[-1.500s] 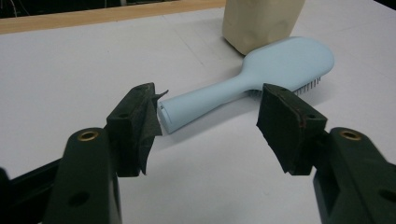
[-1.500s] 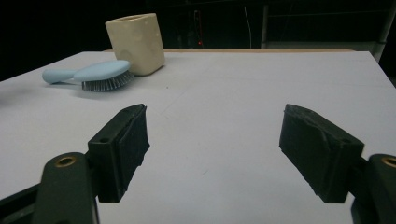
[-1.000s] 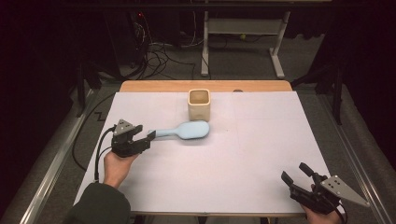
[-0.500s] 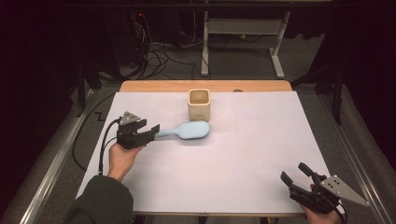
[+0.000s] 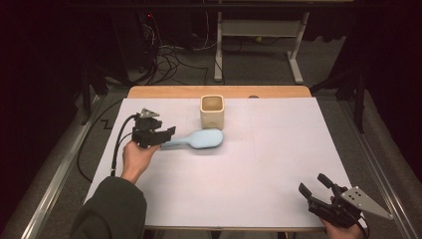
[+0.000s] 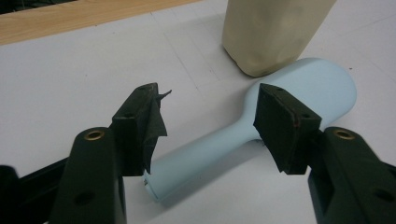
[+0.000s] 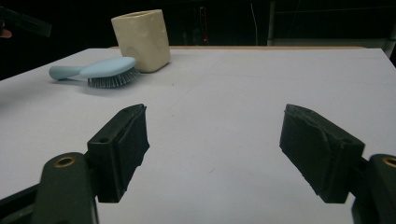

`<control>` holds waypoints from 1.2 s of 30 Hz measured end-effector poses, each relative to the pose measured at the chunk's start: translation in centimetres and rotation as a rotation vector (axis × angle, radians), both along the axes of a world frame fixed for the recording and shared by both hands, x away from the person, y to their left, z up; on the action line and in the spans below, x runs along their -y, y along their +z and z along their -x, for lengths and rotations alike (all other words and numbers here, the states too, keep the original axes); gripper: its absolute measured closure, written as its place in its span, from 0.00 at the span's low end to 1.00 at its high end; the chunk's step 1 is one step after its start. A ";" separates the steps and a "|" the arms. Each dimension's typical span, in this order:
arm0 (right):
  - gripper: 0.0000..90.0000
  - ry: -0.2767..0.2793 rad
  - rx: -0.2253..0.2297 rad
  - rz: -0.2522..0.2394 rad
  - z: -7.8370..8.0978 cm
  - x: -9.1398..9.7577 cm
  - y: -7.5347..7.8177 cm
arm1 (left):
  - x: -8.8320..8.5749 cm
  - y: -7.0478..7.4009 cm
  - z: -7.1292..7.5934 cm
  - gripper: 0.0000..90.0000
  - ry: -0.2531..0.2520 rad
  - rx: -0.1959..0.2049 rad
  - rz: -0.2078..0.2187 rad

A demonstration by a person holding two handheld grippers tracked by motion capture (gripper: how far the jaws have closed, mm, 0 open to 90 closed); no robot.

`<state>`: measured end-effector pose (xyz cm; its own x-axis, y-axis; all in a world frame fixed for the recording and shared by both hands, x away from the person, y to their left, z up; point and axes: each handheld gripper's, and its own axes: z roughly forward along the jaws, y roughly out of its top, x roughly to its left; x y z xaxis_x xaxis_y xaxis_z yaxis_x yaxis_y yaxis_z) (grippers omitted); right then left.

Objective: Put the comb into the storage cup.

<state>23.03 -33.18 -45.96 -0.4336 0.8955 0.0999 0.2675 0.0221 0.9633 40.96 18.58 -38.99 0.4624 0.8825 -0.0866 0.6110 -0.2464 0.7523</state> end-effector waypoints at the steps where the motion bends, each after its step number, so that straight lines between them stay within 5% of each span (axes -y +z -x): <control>1: 0.27 0.000 -0.001 0.000 0.0 0.0 0.0 | 0.1 0.0 -0.2 0.46 0.004 -0.003 0.007; 9: 0.27 0.007 -0.002 -0.002 0.0 0.0 0.0 | -0.3 -0.9 -2.0 0.52 0.016 -0.113 -0.011; 14: 0.27 0.010 -0.004 -0.003 0.0 -0.1 0.0 | -0.4 -0.6 -2.2 0.55 0.018 -0.125 -0.022; 16: 0.27 0.012 -0.004 0.000 -0.1 -0.2 0.0 | 0.0 -0.2 -2.2 0.57 0.004 -0.125 -0.088; 18: 0.27 0.011 -0.003 0.000 -0.1 -0.2 0.0 | 0.3 0.1 -2.4 0.57 -0.010 -0.142 -0.078; 24: 0.27 0.015 -0.001 0.002 0.0 -0.2 0.0 | 1.4 0.2 -3.7 0.60 -0.015 -0.205 -0.140; 36: 0.27 0.023 -0.002 0.001 -0.1 -0.2 0.0 | 1.3 -1.9 -5.9 0.79 0.005 -0.338 -0.211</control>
<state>23.09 -32.97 -45.95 -0.4539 0.8854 0.1002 0.2692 0.0291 0.9626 46.85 17.26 -40.91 0.4345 0.8993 -0.0500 0.8170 -0.3702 0.4421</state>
